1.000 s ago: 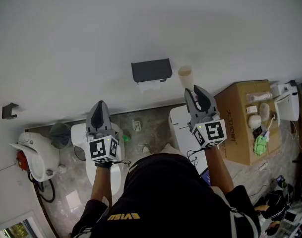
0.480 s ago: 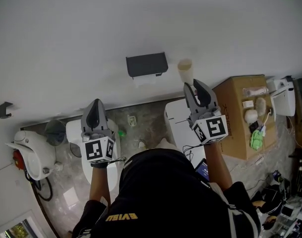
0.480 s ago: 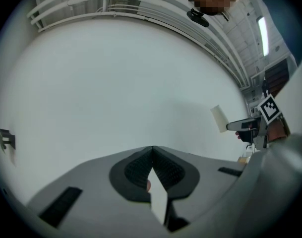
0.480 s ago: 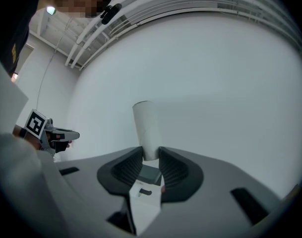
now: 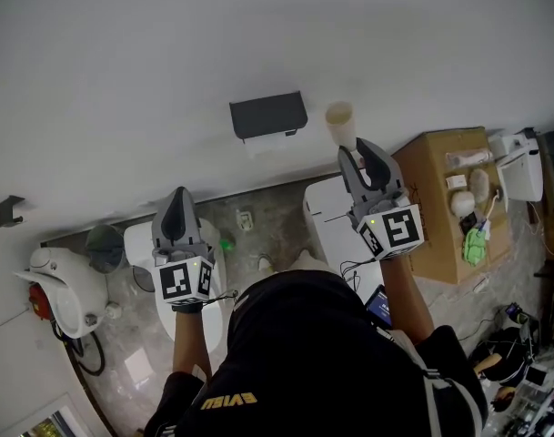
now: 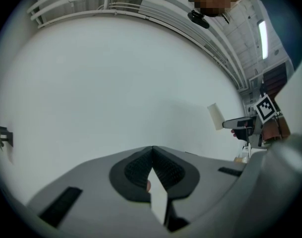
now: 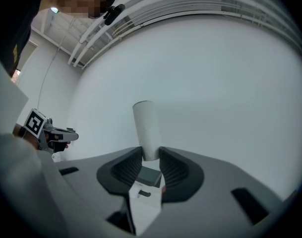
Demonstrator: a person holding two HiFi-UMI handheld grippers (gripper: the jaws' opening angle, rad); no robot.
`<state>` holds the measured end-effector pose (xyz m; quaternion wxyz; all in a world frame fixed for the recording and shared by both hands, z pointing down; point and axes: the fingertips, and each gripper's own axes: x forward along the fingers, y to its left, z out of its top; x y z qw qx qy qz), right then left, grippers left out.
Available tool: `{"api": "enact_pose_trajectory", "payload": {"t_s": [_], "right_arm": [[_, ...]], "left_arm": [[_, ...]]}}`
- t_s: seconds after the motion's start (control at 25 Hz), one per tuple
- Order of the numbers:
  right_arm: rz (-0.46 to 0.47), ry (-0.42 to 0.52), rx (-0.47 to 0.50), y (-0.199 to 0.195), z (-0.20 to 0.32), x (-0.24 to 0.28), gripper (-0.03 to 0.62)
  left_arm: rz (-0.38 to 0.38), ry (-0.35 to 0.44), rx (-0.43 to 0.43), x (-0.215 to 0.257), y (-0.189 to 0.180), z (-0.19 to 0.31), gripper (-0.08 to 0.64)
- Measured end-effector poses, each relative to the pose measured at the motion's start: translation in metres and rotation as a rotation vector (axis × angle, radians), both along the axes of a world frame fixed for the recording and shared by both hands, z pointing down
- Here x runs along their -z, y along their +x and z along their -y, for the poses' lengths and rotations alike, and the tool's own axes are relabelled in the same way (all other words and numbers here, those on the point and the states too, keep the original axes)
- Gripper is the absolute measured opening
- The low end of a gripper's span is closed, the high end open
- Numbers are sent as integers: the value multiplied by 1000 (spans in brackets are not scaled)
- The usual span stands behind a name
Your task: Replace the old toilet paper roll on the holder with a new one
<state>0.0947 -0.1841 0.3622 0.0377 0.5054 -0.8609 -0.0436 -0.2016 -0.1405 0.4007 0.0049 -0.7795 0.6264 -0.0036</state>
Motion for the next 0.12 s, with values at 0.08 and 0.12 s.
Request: {"api": "enact_pose_trajectory", "payload": {"t_s": [0.08, 0.12], "right_arm": [[-10, -5, 11, -2, 1, 0, 107], [-14, -8, 15, -2, 2, 0, 107]], "left_arm": [[1, -8, 3, -3, 0, -5, 11], [1, -12, 2, -5, 1, -6, 11]]}}
